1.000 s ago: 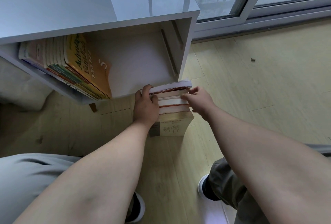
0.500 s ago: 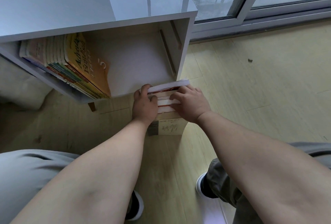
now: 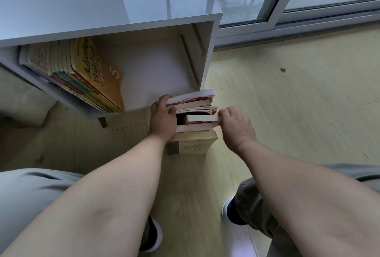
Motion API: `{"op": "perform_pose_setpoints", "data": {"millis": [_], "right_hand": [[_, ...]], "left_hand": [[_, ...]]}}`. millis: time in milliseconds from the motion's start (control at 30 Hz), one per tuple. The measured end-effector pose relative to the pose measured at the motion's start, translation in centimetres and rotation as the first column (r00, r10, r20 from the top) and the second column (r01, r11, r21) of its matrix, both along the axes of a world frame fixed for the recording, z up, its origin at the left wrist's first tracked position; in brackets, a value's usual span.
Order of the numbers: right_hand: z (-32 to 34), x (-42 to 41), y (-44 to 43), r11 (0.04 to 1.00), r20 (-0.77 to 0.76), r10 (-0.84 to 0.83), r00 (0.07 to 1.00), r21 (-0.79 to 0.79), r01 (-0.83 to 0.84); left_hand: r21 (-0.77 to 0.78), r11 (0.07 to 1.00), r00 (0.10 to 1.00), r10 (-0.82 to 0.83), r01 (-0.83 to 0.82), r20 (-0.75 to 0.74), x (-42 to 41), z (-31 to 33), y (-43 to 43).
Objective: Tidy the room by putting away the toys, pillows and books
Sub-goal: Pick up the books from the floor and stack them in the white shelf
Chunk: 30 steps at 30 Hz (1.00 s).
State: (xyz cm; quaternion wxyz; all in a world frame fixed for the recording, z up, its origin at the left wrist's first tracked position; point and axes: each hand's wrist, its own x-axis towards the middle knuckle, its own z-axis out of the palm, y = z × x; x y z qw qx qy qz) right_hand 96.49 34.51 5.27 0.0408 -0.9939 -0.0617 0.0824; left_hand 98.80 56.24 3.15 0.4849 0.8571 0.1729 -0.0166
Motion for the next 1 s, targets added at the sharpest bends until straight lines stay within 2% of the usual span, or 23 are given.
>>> {"op": "perform_pose_setpoints", "data": {"millis": [133,367,500,633,867,1000], "right_hand": [[-0.1,-0.4,-0.5,0.996,-0.066,-0.087,0.994,-0.024,0.086],[-0.6,1.1,1.1,0.985,-0.099,-0.001,0.995,-0.17,-0.016],[-0.6,1.1,1.9,0.991,-0.141,0.025,0.99,-0.126,-0.043],[0.6,0.6,1.2,0.997,-0.182,-0.078,0.98,-0.035,0.072],[4.1,-0.4,-1.5,0.982,-0.243,-0.182,0.953,-0.099,0.163],[7.0,-1.6,-2.6,0.966,-0.225,-0.218,0.95,-0.186,0.178]], "left_hand": [[0.026,1.0,1.0,-0.003,0.003,-0.016,-0.1,-0.1,0.0],[0.064,0.998,1.0,-0.022,0.022,-0.001,-0.1,-0.6,-0.3],[0.103,0.994,0.999,-0.04,0.041,-0.01,-0.1,-1.0,-0.1],[0.149,0.988,0.999,-0.028,0.032,-0.027,0.1,-0.8,-0.1],[0.238,0.971,0.999,-0.012,0.024,-0.052,0.6,-0.6,-0.3],[0.238,0.971,0.999,-0.02,0.03,-0.045,0.5,-0.6,-0.4]]}}
